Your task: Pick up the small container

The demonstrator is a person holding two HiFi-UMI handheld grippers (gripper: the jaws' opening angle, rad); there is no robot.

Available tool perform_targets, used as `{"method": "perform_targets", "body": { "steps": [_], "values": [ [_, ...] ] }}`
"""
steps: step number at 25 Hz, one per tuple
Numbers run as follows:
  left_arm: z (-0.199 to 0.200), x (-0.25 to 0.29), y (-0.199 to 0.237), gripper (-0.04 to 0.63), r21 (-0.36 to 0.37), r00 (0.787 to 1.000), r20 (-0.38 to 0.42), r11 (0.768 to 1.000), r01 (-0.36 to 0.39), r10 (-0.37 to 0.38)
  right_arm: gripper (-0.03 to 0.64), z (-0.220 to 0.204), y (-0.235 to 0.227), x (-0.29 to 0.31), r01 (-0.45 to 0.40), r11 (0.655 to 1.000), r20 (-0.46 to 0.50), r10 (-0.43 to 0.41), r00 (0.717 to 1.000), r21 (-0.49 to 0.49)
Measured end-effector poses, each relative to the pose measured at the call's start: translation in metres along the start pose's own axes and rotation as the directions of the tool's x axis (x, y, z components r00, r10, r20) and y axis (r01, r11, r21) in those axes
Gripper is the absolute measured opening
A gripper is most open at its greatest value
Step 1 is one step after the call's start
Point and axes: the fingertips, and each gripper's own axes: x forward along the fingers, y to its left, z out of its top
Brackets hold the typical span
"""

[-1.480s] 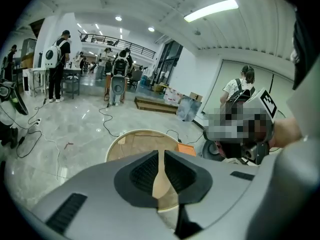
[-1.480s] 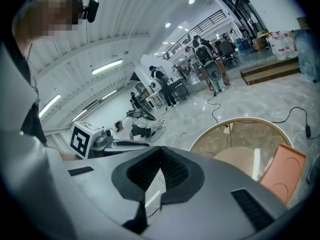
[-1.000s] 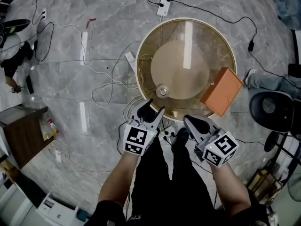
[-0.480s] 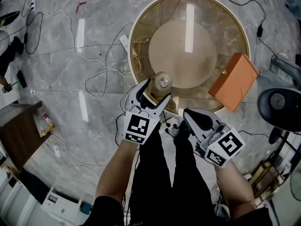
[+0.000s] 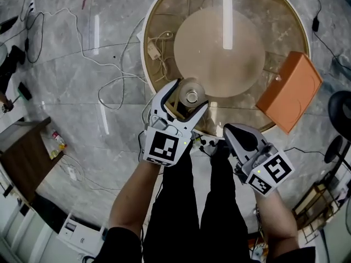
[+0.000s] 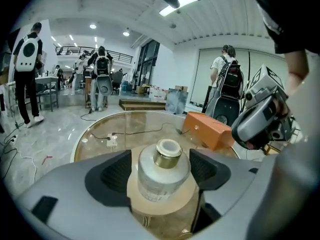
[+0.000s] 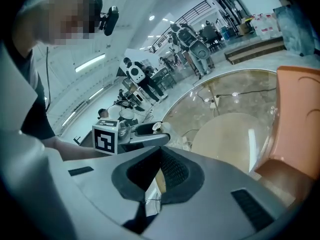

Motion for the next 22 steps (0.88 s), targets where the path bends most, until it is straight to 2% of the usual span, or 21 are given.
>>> {"method": "perform_targets", "body": {
  "steps": [3, 6, 11, 16, 22],
  "values": [
    [-0.005, 0.011, -0.002, 0.359, 0.039, 1.0, 0.005, 0.999, 0.003, -0.003, 0.014, -0.01, -0.007, 0.004, -0.001, 1.0, 0.014, 0.001, 1.0, 0.028],
    [-0.008, 0.02, -0.003, 0.359, 0.047, 1.0, 0.018, 0.999, -0.004, 0.003, 0.014, -0.019, -0.007, 0.002, -0.003, 0.999, 0.008, 0.003, 1.0, 0.042],
    [-0.013, 0.033, -0.002, 0.359, 0.077, 0.999, -0.03, 0.997, -0.02, 0.023, 0.014, -0.018, -0.006, -0.012, 0.009, 0.999, 0.016, -0.01, 1.0, 0.043],
    [-0.016, 0.034, -0.005, 0.351, 0.072, 0.995, -0.098, 0.997, -0.028, 0.035, 0.014, -0.004, -0.002, -0.033, 0.026, 0.999, 0.045, -0.028, 0.999, 0.031],
    [0.021, 0.004, -0.021, 0.345, 0.031, 0.995, -0.095, 0.999, -0.025, 0.028, 0.014, 0.016, 0.028, -0.058, 0.014, 1.0, 0.062, -0.014, 0.998, -0.008]
  ]
}}
